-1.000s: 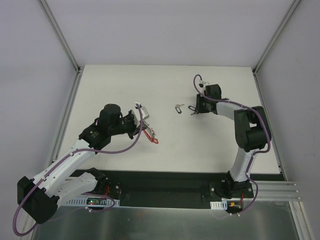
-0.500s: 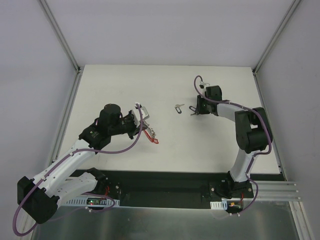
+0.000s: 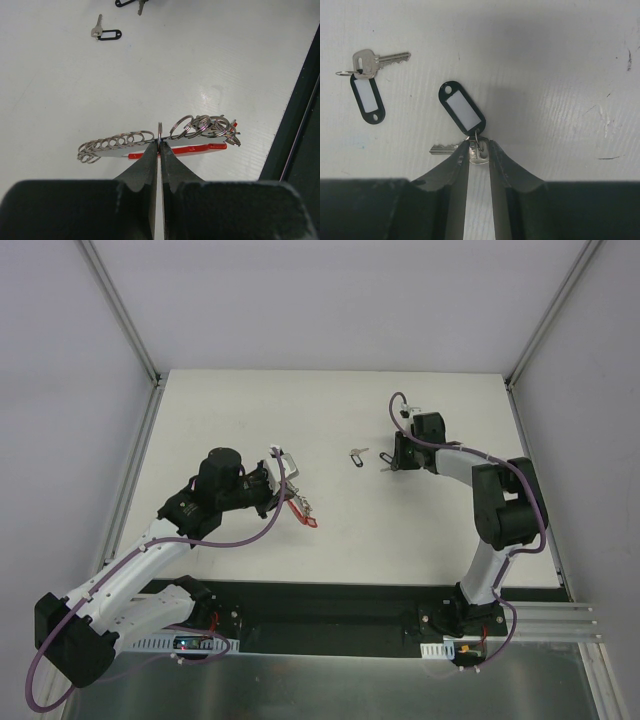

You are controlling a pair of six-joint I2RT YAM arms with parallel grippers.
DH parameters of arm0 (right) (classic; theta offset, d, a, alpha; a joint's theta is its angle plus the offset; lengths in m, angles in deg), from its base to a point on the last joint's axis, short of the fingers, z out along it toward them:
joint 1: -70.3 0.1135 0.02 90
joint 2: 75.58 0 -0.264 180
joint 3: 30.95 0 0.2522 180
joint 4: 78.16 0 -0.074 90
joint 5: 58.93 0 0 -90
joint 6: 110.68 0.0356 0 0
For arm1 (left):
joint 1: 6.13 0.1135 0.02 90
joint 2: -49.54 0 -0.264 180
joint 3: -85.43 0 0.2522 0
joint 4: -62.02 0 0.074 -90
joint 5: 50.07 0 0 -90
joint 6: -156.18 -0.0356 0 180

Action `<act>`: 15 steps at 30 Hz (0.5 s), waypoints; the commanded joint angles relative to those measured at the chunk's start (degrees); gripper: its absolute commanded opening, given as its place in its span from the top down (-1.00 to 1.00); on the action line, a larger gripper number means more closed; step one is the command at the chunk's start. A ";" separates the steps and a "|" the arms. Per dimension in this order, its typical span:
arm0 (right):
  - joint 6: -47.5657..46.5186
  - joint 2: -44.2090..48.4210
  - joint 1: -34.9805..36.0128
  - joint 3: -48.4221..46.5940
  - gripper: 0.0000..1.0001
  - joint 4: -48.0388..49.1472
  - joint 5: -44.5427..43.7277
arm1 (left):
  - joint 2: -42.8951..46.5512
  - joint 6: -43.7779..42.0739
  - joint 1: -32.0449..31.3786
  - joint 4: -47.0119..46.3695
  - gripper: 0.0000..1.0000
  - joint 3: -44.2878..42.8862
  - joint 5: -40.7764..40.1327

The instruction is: Put the keys on the keyring

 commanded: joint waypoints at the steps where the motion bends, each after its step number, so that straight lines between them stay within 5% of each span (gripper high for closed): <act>1: 0.65 2.88 -0.13 0.41 0.51 1.23 -0.41 | 0.98 0.53 0.45 -1.78 1.00 -0.44 1.93; 15: 1.18 2.09 -0.22 1.38 0.68 1.67 -0.67 | 0.72 0.61 0.45 -1.78 1.00 -0.53 2.11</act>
